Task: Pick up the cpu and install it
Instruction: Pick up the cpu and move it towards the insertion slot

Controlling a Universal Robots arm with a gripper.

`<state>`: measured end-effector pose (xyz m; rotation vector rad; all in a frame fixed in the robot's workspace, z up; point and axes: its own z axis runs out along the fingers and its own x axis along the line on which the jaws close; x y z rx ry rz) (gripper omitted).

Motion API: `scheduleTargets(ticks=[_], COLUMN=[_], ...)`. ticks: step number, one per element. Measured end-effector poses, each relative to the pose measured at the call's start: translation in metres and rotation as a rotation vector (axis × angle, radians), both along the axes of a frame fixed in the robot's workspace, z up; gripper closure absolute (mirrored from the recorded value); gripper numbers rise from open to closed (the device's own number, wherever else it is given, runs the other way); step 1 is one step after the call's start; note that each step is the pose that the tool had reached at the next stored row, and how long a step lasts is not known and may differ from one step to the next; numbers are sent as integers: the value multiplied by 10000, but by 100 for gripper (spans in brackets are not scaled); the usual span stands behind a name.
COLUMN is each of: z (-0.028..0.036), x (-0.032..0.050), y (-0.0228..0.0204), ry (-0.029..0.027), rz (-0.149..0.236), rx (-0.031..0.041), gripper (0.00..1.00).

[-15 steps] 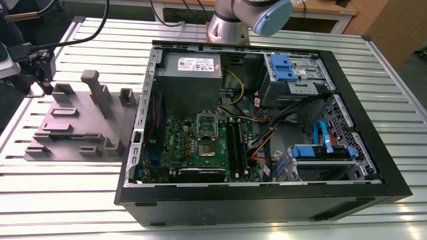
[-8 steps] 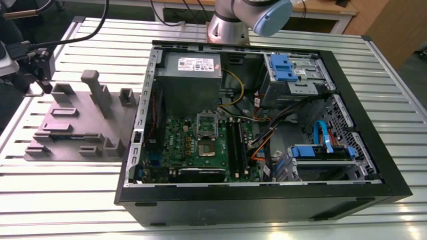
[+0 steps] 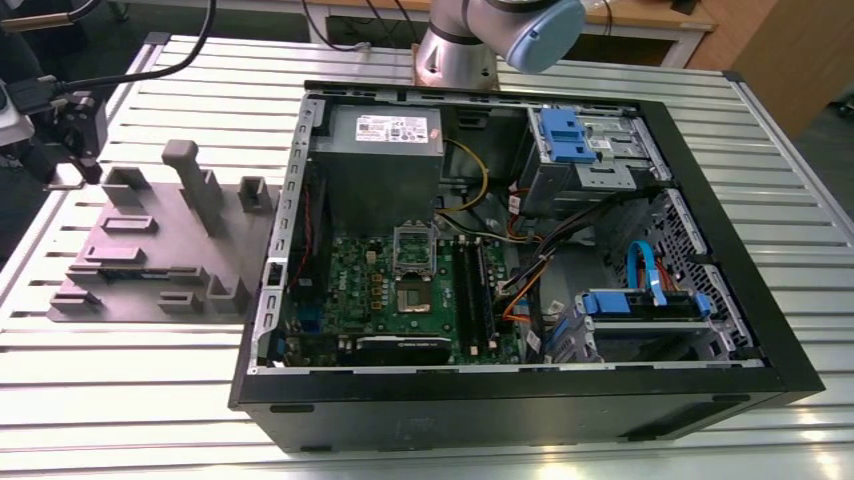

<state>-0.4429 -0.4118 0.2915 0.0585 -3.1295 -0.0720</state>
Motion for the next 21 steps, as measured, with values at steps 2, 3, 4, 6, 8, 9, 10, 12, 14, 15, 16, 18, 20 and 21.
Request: scheduleTargets(ticks=[2, 3, 4, 6, 8, 9, 10, 12, 14, 15, 16, 18, 20, 21], z=[17, 24, 29, 43, 57, 63, 70, 84, 98, 104, 111, 120, 132, 138], x=[0, 0, 0, 0, 0, 0, 0, 0, 0, 0, 0, 0, 0, 0], y=[0, 0, 0, 0, 0, 0, 0, 1, 1, 1, 1, 1, 1, 1], ry=[0, 0, 0, 0, 0, -1, 1, 0, 0, 0, 0, -2, 0, 1], rz=[0, 0, 0, 0, 0, 0, 1, 0, -1, 0, 0, 0, 0, 0], rx=[0, -1, 0, 0, 0, 1, 0, 0, 0, 0, 0, 1, -1, -1], gripper=[53, 53, 53, 53, 53, 53, 53, 53, 53, 53, 53, 53, 53, 53])
